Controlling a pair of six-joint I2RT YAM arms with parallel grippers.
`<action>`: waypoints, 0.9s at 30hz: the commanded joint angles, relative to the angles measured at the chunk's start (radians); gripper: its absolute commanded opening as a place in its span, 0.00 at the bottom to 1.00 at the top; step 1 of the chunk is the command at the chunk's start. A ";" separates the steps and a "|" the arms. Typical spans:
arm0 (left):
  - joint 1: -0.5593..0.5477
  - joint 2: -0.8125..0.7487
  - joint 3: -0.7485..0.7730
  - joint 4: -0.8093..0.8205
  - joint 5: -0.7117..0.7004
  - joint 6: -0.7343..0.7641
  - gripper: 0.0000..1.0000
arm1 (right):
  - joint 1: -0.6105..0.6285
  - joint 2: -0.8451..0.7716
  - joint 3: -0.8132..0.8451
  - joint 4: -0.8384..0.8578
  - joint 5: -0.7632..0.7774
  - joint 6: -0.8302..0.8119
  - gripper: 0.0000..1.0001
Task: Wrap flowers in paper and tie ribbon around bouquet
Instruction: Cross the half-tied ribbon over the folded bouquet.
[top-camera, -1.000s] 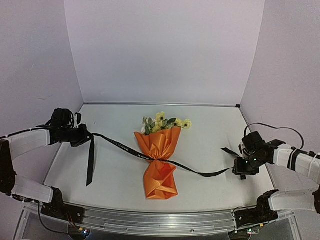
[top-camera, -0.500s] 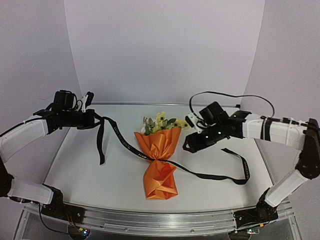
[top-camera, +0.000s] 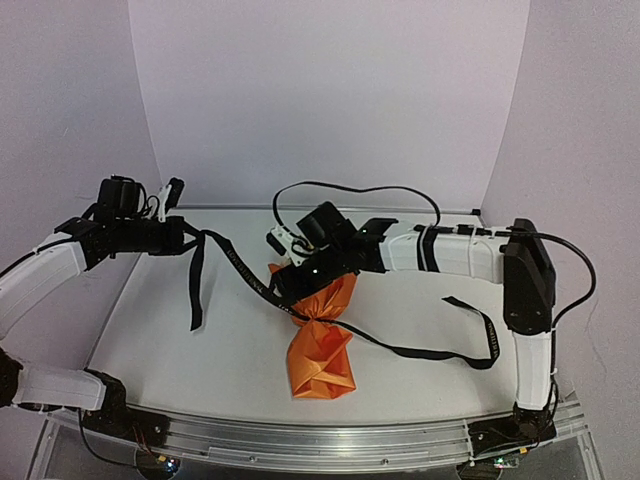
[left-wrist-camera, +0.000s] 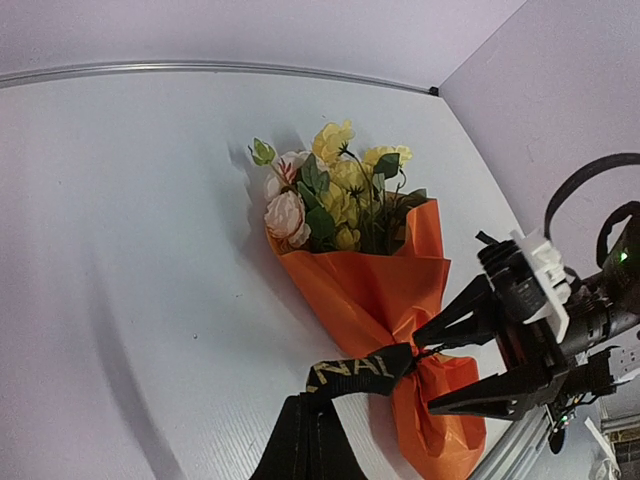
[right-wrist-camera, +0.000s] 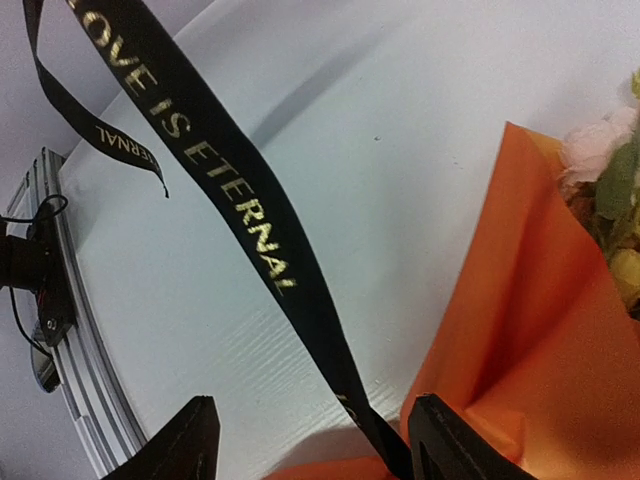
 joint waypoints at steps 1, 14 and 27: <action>-0.005 -0.033 0.071 -0.005 -0.031 0.022 0.00 | 0.013 0.058 0.089 0.011 -0.042 0.033 0.66; -0.005 -0.027 0.072 -0.010 -0.059 0.029 0.00 | 0.022 0.100 0.131 0.005 -0.006 0.035 0.37; -0.010 -0.004 -0.018 0.013 -0.074 0.023 0.03 | 0.024 -0.066 -0.069 0.067 0.116 0.067 0.00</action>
